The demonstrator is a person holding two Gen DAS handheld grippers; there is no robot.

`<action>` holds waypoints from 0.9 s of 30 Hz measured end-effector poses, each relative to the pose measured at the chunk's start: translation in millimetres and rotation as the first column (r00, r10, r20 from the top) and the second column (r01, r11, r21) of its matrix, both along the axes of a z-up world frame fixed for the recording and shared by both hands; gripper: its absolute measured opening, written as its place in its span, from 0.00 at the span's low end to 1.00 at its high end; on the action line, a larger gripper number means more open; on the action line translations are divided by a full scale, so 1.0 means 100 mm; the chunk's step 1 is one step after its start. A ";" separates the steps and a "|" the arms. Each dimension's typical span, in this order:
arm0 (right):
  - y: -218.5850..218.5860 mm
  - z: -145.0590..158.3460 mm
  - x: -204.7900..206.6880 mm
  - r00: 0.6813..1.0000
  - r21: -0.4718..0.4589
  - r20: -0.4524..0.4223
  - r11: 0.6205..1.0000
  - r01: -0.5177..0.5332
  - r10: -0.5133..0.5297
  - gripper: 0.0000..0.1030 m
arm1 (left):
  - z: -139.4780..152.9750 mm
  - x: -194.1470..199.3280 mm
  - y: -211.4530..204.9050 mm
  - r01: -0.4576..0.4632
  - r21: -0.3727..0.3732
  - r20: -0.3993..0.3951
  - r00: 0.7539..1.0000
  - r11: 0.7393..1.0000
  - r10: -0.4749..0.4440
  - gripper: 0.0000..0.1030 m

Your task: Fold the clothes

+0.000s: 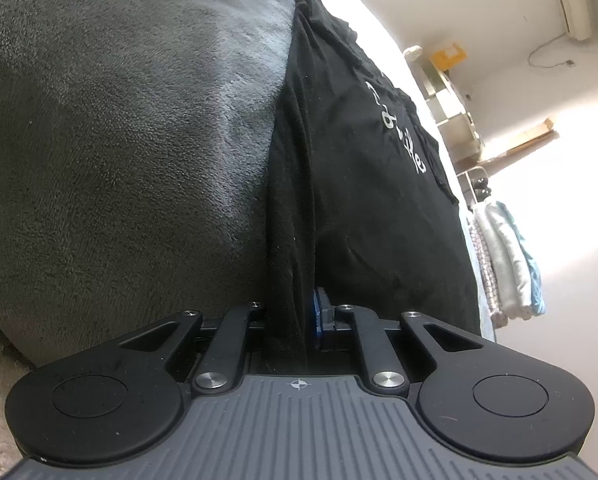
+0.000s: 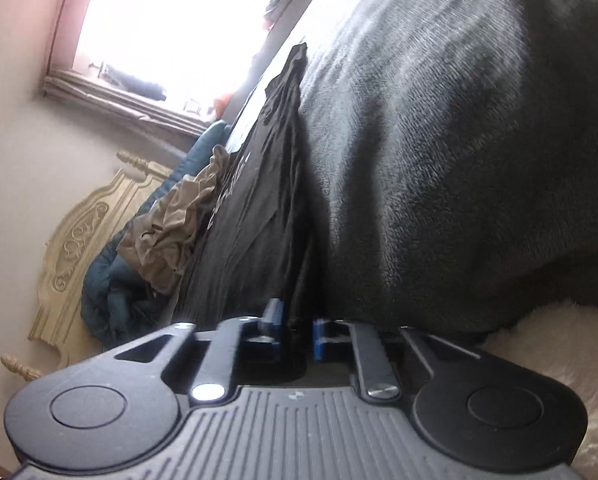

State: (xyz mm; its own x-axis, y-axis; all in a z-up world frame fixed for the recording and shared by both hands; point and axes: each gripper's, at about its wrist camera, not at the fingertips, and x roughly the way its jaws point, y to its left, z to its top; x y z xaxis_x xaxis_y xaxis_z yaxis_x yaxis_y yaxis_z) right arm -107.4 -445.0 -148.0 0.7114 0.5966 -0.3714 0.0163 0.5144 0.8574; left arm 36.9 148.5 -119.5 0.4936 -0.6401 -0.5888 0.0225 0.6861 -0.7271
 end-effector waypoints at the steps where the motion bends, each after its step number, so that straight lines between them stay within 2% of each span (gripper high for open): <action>1: 0.01 0.00 -0.02 1.000 0.002 0.003 1.000 0.007 -0.007 0.06 | 0.01 -0.01 0.00 0.010 0.005 0.007 1.000 1.000 -0.010 0.10; 3: 0.03 0.07 -0.06 0.999 0.014 0.030 1.000 0.021 -0.022 0.05 | 0.05 -0.04 0.01 0.028 -0.013 0.021 0.999 1.000 -0.027 0.09; 6: 0.05 0.21 -0.10 0.996 0.033 0.077 0.999 0.041 -0.043 0.05 | 0.13 -0.12 0.04 0.041 -0.084 0.064 0.997 0.996 -0.036 0.09; 12: 0.07 0.57 -0.02 0.983 0.050 0.173 0.997 0.051 -0.059 0.05 | 0.34 -0.11 0.12 0.008 -0.207 0.138 0.990 0.978 0.021 0.06; 18: 0.04 0.94 0.27 0.965 0.054 0.255 0.997 0.048 -0.060 0.05 | 0.54 0.07 0.18 -0.035 -0.320 0.194 0.976 0.947 0.102 0.05; 21: 0.01 1.12 0.44 0.956 0.058 0.285 0.997 0.053 -0.068 0.05 | 0.62 0.22 0.19 -0.044 -0.359 0.221 0.967 0.932 0.130 0.04; 27: 0.04 1.44 0.80 0.937 0.054 0.338 0.996 0.074 -0.087 0.05 | 0.76 0.56 0.24 -0.054 -0.389 0.257 0.952 0.920 0.164 0.04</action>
